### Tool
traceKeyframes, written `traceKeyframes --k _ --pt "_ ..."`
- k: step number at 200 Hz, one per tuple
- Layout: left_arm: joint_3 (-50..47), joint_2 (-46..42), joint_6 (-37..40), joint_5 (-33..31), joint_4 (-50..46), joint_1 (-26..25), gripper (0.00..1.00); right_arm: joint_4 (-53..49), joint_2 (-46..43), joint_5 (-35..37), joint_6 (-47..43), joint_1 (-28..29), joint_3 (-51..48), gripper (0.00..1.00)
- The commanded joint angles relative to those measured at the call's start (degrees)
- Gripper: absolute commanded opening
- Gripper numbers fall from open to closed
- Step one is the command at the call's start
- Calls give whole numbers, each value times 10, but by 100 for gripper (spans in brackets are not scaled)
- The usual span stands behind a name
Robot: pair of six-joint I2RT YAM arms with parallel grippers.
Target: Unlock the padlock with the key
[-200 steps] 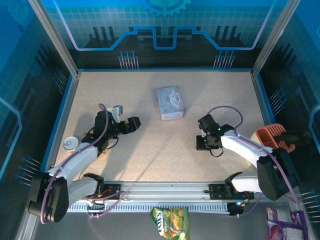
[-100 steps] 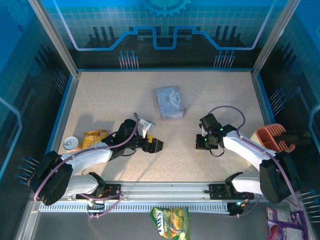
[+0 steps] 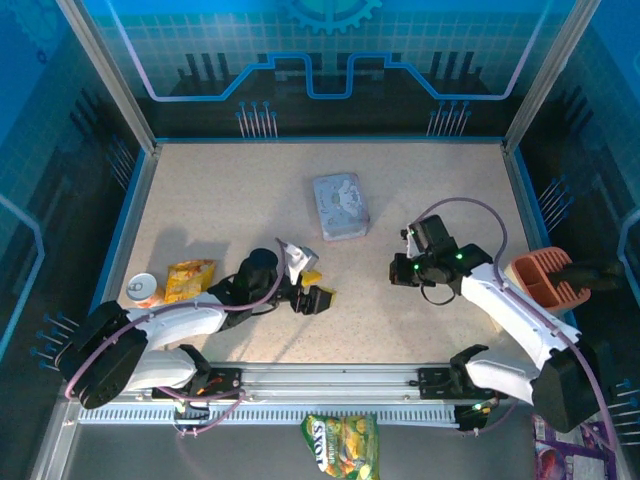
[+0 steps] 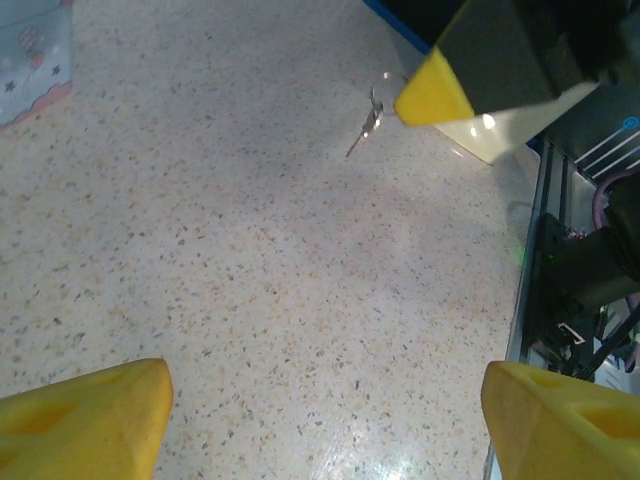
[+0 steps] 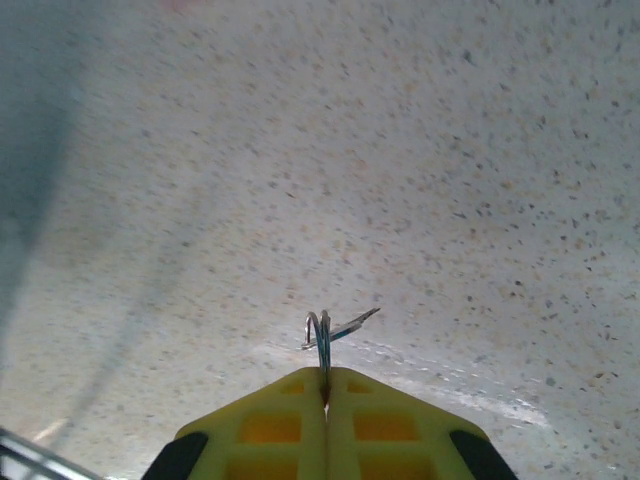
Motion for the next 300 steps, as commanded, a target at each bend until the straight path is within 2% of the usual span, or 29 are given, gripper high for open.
traceKeyframes --k 1,41,78,131,205,300 --pt "-13 -6 55 -13 98 -17 81 -29 -21 -29 16 -3 35 0" --pt "-11 8 117 5 178 -28 80 -46 -41 -50 23 4 106 0" --pt "31 13 148 18 176 -29 77 -61 -49 -67 24 15 169 0" --pt "67 24 172 32 229 -29 76 -60 -48 -105 17 35 239 0" --pt "121 34 183 18 261 -36 68 1 -49 -144 32 66 264 0" --pt "117 38 187 -8 293 -41 57 49 -49 -180 56 85 249 0"
